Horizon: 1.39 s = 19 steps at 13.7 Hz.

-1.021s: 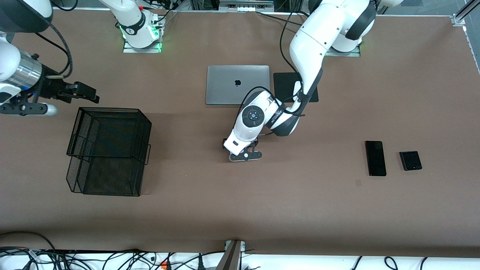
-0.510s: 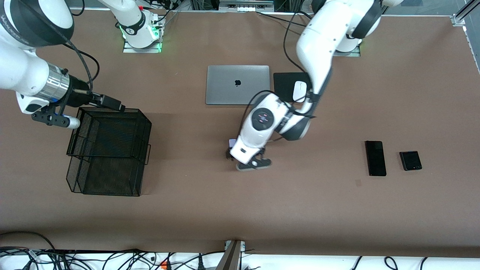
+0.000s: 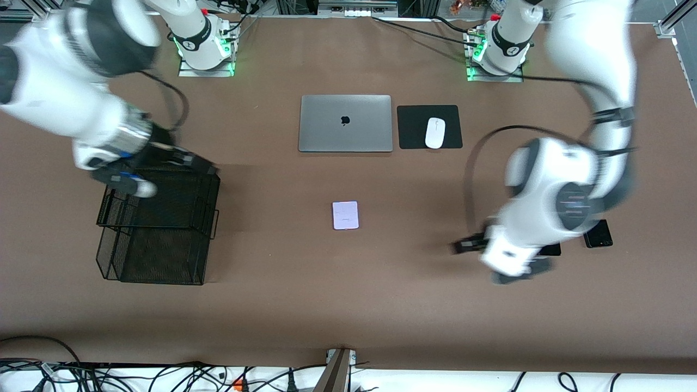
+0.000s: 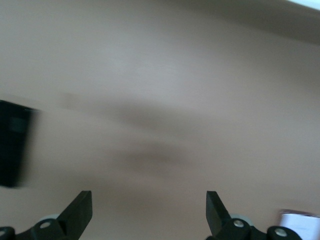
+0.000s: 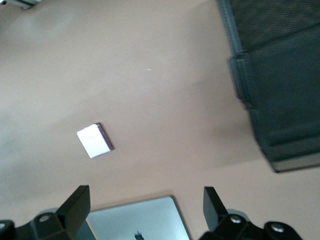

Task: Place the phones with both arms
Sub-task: 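Release the white phone with the left gripper while the right gripper approaches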

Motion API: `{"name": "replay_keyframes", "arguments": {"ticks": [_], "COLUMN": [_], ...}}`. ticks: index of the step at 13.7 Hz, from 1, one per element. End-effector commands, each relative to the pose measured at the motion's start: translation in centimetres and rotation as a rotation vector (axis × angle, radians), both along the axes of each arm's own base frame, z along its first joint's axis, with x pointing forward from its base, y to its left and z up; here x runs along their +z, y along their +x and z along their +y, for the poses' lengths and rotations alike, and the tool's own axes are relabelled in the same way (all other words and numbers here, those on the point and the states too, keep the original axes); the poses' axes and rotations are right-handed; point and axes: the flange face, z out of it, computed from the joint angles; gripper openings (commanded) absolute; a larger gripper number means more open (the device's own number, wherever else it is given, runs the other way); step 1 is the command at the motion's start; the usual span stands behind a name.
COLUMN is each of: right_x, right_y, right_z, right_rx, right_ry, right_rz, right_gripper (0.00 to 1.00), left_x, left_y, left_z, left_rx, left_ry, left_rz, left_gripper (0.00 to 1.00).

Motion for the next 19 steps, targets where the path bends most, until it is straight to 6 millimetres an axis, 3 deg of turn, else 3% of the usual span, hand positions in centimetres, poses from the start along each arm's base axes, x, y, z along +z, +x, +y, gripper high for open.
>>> {"name": "replay_keyframes", "arguments": {"ticks": [1,3,4,6,8,9,10,13,14,17,18,19], "right_x": [-4.5,-6.8,-7.4,-10.5,-13.5,-15.0,-16.0,-16.7,-16.9,-17.2,-16.8,-17.8], "right_y": [-0.9,-0.5,0.0,-1.3,-0.4,0.3,1.1,4.3,4.3,2.8,2.2,1.6], "right_z": [8.7,11.1,11.9,15.2,16.7,16.3,15.1,8.4,7.9,10.6,12.4,14.3], "right_rx": [0.108,0.176,0.174,0.197,0.133,0.113,0.101,0.023,0.046,0.052,0.04,0.029], "right_ry": [-0.119,-0.184,-0.184,-0.196,-0.162,-0.162,-0.174,-0.198,-0.205,-0.207,-0.194,-0.194], "right_rz": [-0.087,-0.109,-0.107,-0.08,-0.135,-0.143,-0.135,-0.091,-0.079,-0.071,-0.089,-0.101], "right_gripper": [1.0,1.0,1.0,1.0,1.0,1.0,1.0,1.0,1.0,1.0,1.0,1.0], "left_x": [-0.9,-2.9,-4.8,-9.2,-13.3,-15.3,-16.6,-18.8,-19.5,-20.9,-21.2,-21.8], "left_y": [-1.9,-2.1,-2.5,-3.8,-5.4,-6.3,-6.8,-7.8,-8.4,-8.8,-8.7,-8.8], "left_z": [8.3,13.5,15.4,18.0,18.6,19.0,19.3,18.9,19.2,19.9,20.3,20.7], "left_rx": [-0.1,-0.141,-0.166,-0.2,-0.223,-0.251,-0.263,-0.292,-0.316,-0.329,-0.346,-0.342], "left_ry": [0.054,0.09,0.093,0.098,0.093,0.087,0.081,0.065,0.058,0.048,0.047,0.045], "left_rz": [0.061,0.079,0.081,0.051,0.025,0.029,0.038,0.08,0.091,0.11,0.096,0.094], "left_gripper": [1.0,1.0,1.0,1.0,1.0,1.0,1.0,1.0,1.0,1.0,1.0,1.0]}}
